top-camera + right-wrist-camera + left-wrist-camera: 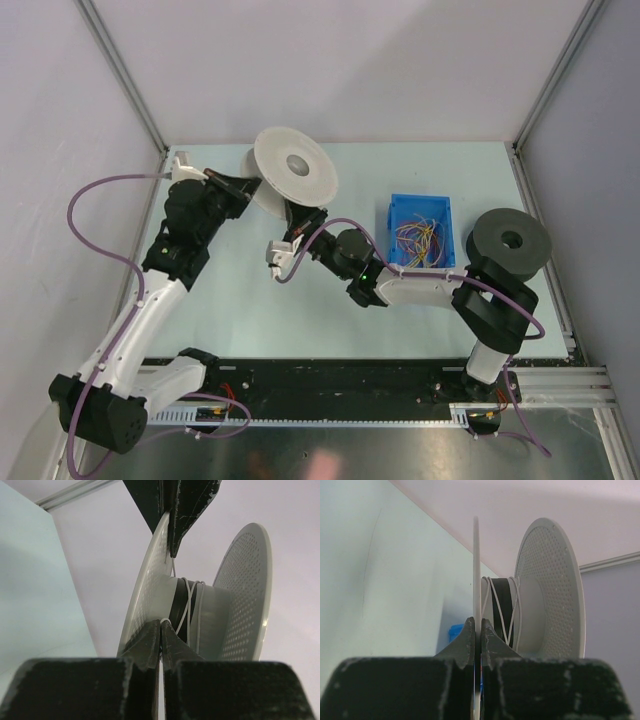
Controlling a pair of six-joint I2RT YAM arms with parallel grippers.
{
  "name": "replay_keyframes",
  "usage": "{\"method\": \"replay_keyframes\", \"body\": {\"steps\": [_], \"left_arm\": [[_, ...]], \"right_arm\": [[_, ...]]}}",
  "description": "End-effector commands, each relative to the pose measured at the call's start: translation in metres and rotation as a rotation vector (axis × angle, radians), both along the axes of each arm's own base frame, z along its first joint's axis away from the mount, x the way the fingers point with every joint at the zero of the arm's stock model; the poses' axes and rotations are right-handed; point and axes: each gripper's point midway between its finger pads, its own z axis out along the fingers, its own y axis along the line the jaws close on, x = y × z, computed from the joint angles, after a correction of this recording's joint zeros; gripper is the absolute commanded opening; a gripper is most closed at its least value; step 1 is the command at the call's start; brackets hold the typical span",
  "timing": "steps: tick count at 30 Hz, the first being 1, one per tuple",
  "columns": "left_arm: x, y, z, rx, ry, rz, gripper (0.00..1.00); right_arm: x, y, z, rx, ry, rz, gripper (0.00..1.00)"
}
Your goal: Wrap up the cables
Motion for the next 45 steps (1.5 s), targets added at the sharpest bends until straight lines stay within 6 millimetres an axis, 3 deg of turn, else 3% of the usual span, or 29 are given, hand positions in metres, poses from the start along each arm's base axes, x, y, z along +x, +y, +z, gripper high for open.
{"method": "replay_keyframes", "body": {"steps": [1,20,29,38,45], "left_arm": [[-0.028,-0.047,-0.01,-0.029,0.049,-0.227,0.0],[-0.032,-0.059,-0.011,-0.027,0.057,-0.263,0.0],[-0.035,-0.065,-0.014,-0.022,0.063,-0.283,0.0],[-0.025,-0.069,-0.024,-0.017,0.088,-0.294,0.0],[0.007,-0.073,-0.042,-0.016,0.119,-0.318,0.0]], "right_arm": [[-0.02,0.004,0.053,0.121,-0.14,0.093,0.0],[-0.032,0.013,0.059,0.124,-0.182,0.168,0.0],[-0.028,0.01,0.058,0.129,-0.173,0.149,0.0],[0.01,-0.008,0.043,0.1,-0.18,0.076,0.0],[0.056,-0.025,0.023,0.068,-0.204,0.009,0.0]]}}
